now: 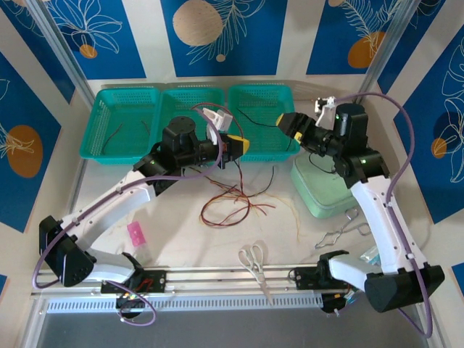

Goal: Untangle the cables

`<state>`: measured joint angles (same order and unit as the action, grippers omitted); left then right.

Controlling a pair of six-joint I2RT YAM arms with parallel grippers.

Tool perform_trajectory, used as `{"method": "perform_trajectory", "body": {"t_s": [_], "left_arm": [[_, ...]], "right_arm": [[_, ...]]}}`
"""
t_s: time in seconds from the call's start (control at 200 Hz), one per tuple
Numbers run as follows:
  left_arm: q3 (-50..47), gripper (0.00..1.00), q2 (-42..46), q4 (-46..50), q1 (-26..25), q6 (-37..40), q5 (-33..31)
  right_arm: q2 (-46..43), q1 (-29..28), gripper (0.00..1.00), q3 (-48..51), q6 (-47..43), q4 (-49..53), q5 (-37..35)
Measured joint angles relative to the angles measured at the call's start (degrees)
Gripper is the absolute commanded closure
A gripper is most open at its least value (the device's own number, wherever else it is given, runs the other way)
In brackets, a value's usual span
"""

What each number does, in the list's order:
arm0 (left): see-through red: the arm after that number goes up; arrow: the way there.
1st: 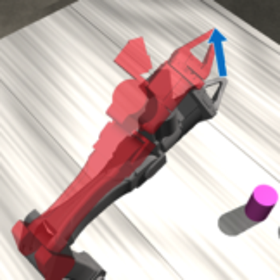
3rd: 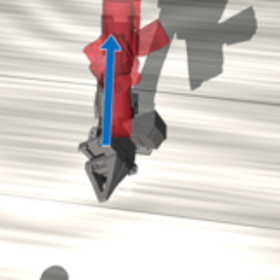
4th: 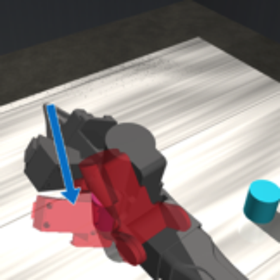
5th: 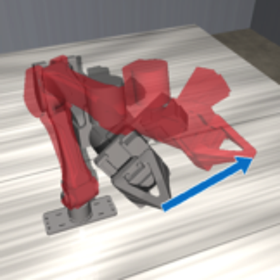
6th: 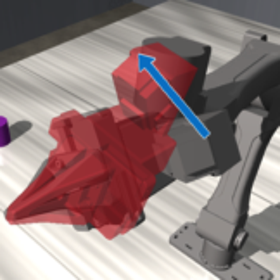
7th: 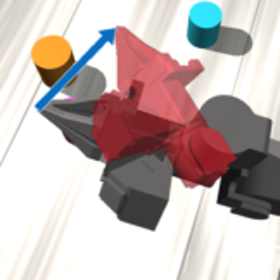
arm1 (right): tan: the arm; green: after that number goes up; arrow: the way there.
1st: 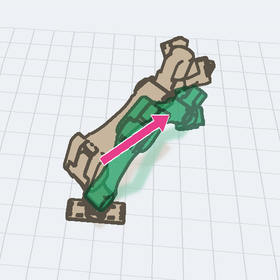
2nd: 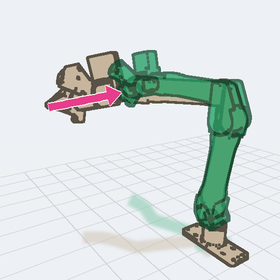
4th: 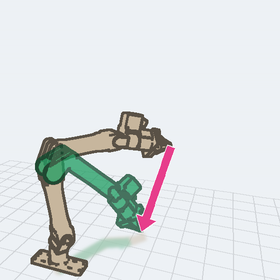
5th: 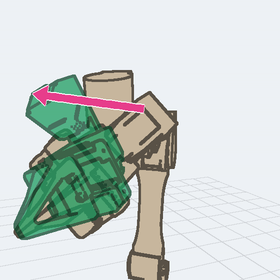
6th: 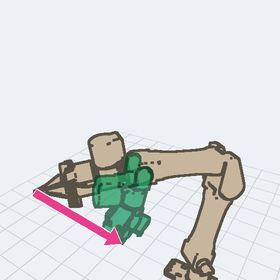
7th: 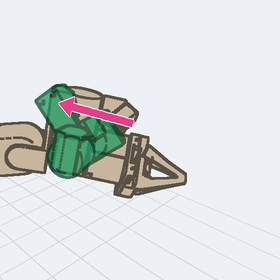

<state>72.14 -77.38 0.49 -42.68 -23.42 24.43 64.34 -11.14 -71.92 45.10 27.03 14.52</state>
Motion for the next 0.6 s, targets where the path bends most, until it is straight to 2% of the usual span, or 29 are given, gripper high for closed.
{"method": "perform_trajectory", "body": {"t_s": [0.25, 0.46, 0.6], "left_arm": [[0.96, 1.00, -1.33, -4.11, 0.00, 1.36, 7.23], [0.11, 1.00, -3.54, -12.26, 0.00, 1.99, 13.88], [-0.22, 1.00, -4.83, -15.85, -0.22, 2.34, 15.93]], "right_arm": [[4.57, -1.46, 0.16, 10.27, 8.83, -3.87, 8.28], [4.87, -6.14, 0.16, 15.45, 19.41, -13.14, 9.29], [4.90, -8.85, 0.16, 18.69, 26.56, -19.98, 9.29]]}}
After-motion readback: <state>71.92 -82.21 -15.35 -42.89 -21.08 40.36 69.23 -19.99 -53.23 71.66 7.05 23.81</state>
